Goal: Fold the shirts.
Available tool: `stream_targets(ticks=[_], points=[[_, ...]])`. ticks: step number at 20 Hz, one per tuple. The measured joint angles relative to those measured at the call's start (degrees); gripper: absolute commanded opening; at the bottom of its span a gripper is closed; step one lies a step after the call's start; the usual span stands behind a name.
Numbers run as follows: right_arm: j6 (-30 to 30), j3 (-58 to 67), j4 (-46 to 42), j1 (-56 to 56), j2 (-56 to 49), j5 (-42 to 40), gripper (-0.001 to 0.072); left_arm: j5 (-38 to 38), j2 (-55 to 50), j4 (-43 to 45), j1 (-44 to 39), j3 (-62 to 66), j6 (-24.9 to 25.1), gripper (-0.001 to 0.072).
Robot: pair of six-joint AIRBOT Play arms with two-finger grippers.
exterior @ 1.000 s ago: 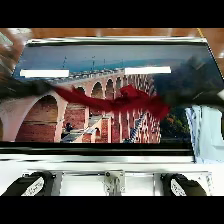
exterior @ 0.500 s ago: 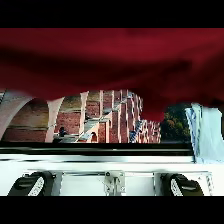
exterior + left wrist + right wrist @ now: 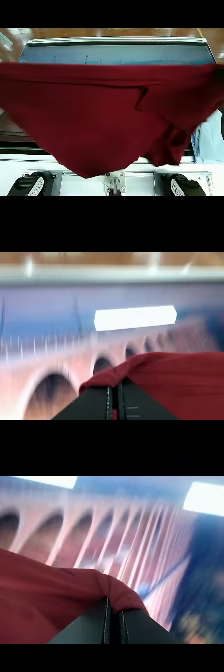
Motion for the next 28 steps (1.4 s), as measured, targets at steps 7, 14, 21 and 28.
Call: stream_targets(ticks=[7,14,21,28], points=[[0.11,-15.63,-0.63,6.69,-19.15,-22.03,0.0068,6.21,-17.59,5.66,0.02,-10.73,-2.32,0.0043],[2.54,-17.97,0.70,11.69,-36.22,-43.10,0.0069,11.96,-40.11,-0.74,-0.07,-12.02,-2.64,0.0043],[3.80,-17.00,-0.87,11.87,-41.27,-40.46,0.0642,9.46,-49.64,-10.49,0.76,-11.74,-2.54,0.0656],[4.44,-21.11,-18.93,-2.01,-33.59,-13.62,0.0576,-8.46,-45.79,-0.79,9.77,-18.38,0.26,0.0671]])
